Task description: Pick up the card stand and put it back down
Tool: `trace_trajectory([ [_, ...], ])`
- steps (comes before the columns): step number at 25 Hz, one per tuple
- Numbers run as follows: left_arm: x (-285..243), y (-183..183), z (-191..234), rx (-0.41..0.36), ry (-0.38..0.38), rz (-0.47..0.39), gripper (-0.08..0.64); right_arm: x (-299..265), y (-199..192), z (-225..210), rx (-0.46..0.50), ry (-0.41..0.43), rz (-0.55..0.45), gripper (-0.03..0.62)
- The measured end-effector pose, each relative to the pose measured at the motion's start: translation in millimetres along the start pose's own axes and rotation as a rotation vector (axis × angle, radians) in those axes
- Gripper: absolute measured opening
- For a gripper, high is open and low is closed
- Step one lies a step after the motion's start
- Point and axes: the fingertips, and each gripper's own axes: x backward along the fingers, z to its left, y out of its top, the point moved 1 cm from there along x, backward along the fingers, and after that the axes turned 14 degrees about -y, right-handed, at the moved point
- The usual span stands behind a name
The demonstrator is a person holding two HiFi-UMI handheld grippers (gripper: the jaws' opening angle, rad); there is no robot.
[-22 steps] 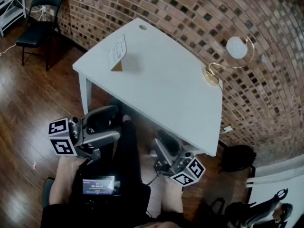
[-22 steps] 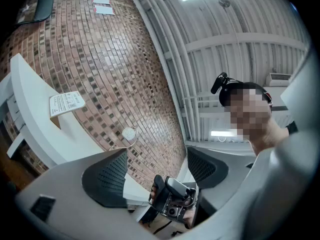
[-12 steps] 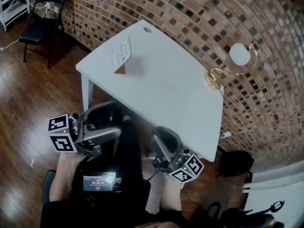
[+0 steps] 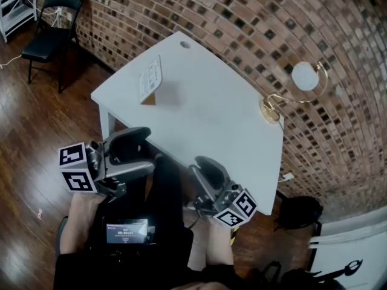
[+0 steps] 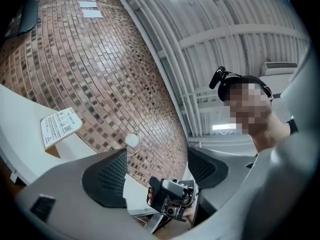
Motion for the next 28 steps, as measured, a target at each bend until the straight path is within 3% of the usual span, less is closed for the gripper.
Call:
trace_trajectory([
  [6, 0, 15, 14, -0.036, -0.004, -0.01, 0.371, -21, 2, -20, 0.034, -0.024, 0.021, 0.149],
  [11, 1, 25, 24, -0.075, 0.001, -0.023, 0.371, -45, 5, -30, 0.142, -0.05, 0.051, 0.149],
  [20, 6, 64, 42, -0.178, 0.043, -0.043, 0.371, -105, 0, -39, 0.232, -0.003, 0.156, 0.175],
  [23, 8, 75, 55, -0.196, 0.09, -0.04, 0.371, -133, -8, -47, 0.236, 0.004, 0.226, 0.224],
  [28, 14, 100, 66, -0.232, 0.118, -0.071, 0.371, -179, -19, -63, 0.189, -0.015, 0.317, 0.224],
])
